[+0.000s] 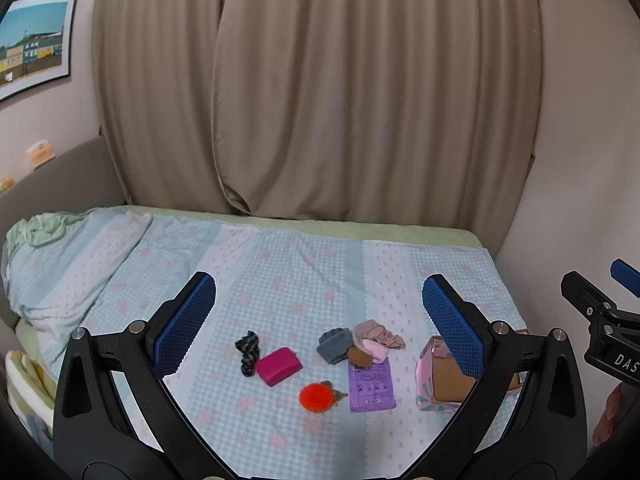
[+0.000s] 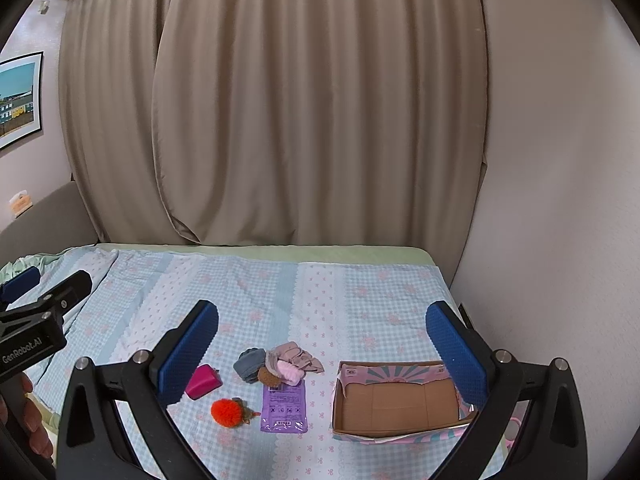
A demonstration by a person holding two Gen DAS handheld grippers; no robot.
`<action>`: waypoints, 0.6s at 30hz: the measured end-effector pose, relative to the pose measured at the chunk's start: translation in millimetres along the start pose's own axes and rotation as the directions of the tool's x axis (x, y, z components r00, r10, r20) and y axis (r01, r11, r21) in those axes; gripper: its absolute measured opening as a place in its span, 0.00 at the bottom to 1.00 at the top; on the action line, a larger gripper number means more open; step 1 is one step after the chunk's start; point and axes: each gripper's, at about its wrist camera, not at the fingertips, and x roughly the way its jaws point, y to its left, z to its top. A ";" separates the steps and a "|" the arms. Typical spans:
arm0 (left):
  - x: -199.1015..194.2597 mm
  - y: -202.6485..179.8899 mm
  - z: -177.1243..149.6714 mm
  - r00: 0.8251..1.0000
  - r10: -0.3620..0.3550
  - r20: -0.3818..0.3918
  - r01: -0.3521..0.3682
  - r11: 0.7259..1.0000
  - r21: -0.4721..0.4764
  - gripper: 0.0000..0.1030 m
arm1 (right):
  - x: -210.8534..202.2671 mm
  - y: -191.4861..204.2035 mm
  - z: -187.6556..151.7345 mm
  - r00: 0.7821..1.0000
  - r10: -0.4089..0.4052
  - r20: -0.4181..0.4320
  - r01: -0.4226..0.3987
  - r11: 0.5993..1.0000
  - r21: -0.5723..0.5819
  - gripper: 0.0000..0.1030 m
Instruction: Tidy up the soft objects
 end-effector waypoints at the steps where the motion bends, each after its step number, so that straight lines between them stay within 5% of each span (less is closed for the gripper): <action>1: -1.0 -1.3 -0.7 1.000 -0.001 0.000 0.001 1.000 -0.001 0.99 | -0.2 0.2 0.3 1.000 0.001 0.000 -0.001 1.000 -0.001 1.00; 18: -6.1 0.3 2.9 1.000 0.002 -0.008 -0.002 1.000 -0.005 0.99 | 1.1 1.8 -2.2 1.000 0.018 0.008 -0.018 1.000 -0.007 1.00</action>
